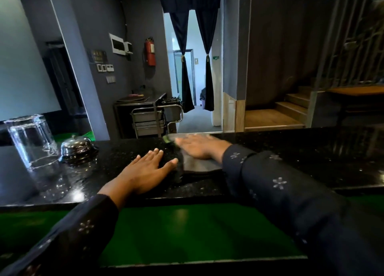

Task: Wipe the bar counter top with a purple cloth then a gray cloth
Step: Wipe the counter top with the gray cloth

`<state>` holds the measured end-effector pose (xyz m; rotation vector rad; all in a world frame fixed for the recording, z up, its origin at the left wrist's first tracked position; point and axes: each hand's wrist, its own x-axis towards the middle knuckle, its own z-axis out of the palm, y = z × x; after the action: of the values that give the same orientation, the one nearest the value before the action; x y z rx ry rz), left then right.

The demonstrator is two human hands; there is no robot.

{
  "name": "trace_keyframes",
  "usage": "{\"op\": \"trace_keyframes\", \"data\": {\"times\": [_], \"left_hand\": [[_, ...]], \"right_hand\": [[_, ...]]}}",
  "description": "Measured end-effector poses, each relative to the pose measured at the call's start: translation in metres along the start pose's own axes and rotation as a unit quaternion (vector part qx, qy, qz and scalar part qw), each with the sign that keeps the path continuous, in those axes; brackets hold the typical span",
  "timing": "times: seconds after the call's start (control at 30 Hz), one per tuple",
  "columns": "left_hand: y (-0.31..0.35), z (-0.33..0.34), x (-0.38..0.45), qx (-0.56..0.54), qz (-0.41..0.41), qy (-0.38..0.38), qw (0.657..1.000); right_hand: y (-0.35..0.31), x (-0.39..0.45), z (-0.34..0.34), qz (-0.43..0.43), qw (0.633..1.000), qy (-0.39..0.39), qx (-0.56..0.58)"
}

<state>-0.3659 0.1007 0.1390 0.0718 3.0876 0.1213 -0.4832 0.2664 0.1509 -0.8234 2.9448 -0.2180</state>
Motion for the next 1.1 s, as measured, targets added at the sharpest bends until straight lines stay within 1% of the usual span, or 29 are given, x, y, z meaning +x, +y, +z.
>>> {"op": "trace_keyframes", "data": {"times": [0.03, 0.1, 0.17, 0.2, 0.27, 0.33, 0.47, 0.5, 0.57, 0.63, 0.73, 0.8, 0.87, 0.9, 1.0, 1.03, 1.1], "left_hand": [[0.001, 0.001, -0.001, -0.026, -0.008, 0.008, 1.0], [0.003, 0.0, -0.001, -0.037, -0.013, 0.022, 0.999], [0.005, 0.0, -0.001, -0.025, -0.019, 0.024, 0.999], [0.007, -0.001, -0.001, -0.023, -0.022, 0.021, 0.999], [0.008, -0.002, -0.002, -0.025, -0.025, 0.017, 0.999], [0.011, -0.004, -0.004, -0.028, -0.026, 0.015, 0.999], [0.011, -0.006, -0.009, -0.022, -0.023, 0.008, 0.999], [0.012, -0.006, -0.01, -0.02, -0.022, 0.005, 1.0], [0.011, -0.006, -0.008, -0.021, -0.02, 0.009, 1.0], [0.011, -0.005, -0.006, -0.024, -0.019, 0.011, 0.999], [0.01, -0.003, -0.003, -0.025, -0.023, 0.016, 0.999], [0.01, -0.003, -0.003, -0.026, -0.022, 0.015, 0.999], [0.009, -0.003, -0.003, -0.032, -0.02, 0.012, 0.999], [0.008, -0.003, -0.002, -0.037, -0.018, 0.011, 0.999], [0.004, -0.004, -0.001, -0.018, 0.001, 0.002, 1.0], [0.003, -0.004, 0.0, -0.016, 0.006, 0.001, 1.0], [0.003, -0.003, -0.001, -0.032, 0.006, 0.004, 0.999]], "right_hand": [[0.024, -0.007, -0.003, 0.022, 1.0, 0.012, 0.018], [0.086, -0.021, -0.008, 0.102, 0.993, 0.03, 0.048], [0.141, -0.038, -0.013, 0.186, 0.982, 0.031, 0.024], [0.157, -0.043, -0.014, 0.213, 0.977, 0.026, 0.003], [0.157, -0.047, -0.016, 0.233, 0.972, 0.024, -0.023], [0.13, -0.048, -0.014, 0.206, 0.978, 0.024, -0.017], [0.066, -0.078, 0.003, 0.04, 0.999, 0.006, -0.032], [0.06, -0.093, 0.005, 0.007, 1.0, -0.001, -0.026], [0.06, -0.119, 0.002, -0.029, 0.999, -0.013, -0.015], [0.074, -0.125, -0.007, -0.007, 1.0, -0.014, -0.004], [0.089, -0.092, -0.017, 0.066, 0.998, -0.008, 0.004], [0.079, -0.06, -0.014, 0.107, 0.994, 0.026, 0.005], [0.051, -0.036, -0.008, 0.121, 0.992, 0.043, -0.006], [0.032, -0.027, -0.004, 0.111, 0.993, 0.034, -0.007], [-0.017, -0.03, 0.009, 0.026, 1.0, -0.001, -0.007], [-0.021, -0.038, 0.011, 0.004, 1.0, -0.01, -0.004], [-0.008, -0.056, 0.013, -0.018, 0.999, -0.019, 0.018]]}}
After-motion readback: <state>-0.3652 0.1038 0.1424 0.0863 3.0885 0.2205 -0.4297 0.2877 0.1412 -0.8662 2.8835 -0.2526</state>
